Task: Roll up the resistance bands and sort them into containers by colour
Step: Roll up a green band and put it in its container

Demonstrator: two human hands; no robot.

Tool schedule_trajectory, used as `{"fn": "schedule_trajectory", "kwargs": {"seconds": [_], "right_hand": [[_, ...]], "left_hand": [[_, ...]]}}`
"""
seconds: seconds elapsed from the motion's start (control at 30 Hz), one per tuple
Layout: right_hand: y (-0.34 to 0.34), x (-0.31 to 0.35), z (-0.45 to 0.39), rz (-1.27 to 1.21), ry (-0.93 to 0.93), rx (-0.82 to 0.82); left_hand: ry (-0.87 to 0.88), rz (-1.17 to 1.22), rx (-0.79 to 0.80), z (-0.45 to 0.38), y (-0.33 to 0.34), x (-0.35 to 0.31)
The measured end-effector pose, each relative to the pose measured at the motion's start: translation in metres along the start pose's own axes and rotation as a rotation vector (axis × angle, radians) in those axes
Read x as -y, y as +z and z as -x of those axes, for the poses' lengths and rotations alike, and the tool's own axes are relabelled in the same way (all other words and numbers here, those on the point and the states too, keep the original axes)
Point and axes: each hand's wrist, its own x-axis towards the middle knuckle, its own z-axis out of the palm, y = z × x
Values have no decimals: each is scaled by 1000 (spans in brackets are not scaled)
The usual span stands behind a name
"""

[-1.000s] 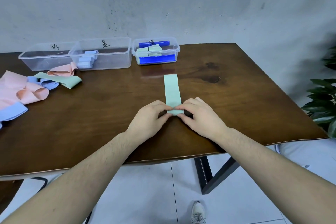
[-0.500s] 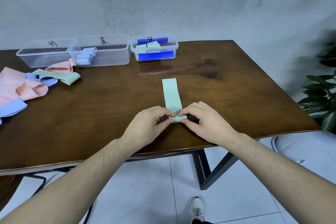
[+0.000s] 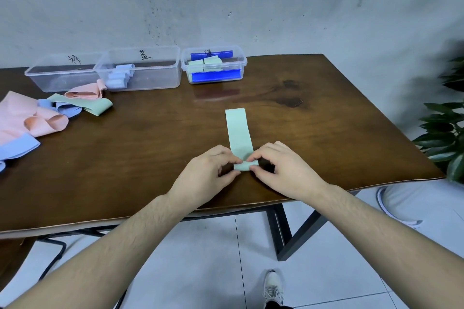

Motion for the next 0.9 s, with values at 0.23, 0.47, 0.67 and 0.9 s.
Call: {"fn": "schedule_trajectory", "kwargs": {"seconds": [0.23,0.47,0.67,0.9], "right_hand": [[2,-2,0,65,-58,-43],[3,0,-4,60,-56,-21],[5,-3,-5,61,-57,-28],[5,-6,-7,140,-90,-33]], "left_hand": [[-11,-25,4,-4,0,0],[-15,-26,16,-5,0,-1],[-34,-13,16,-5,0,-2],[-25,-25,-15,-9,3,-2]]}}
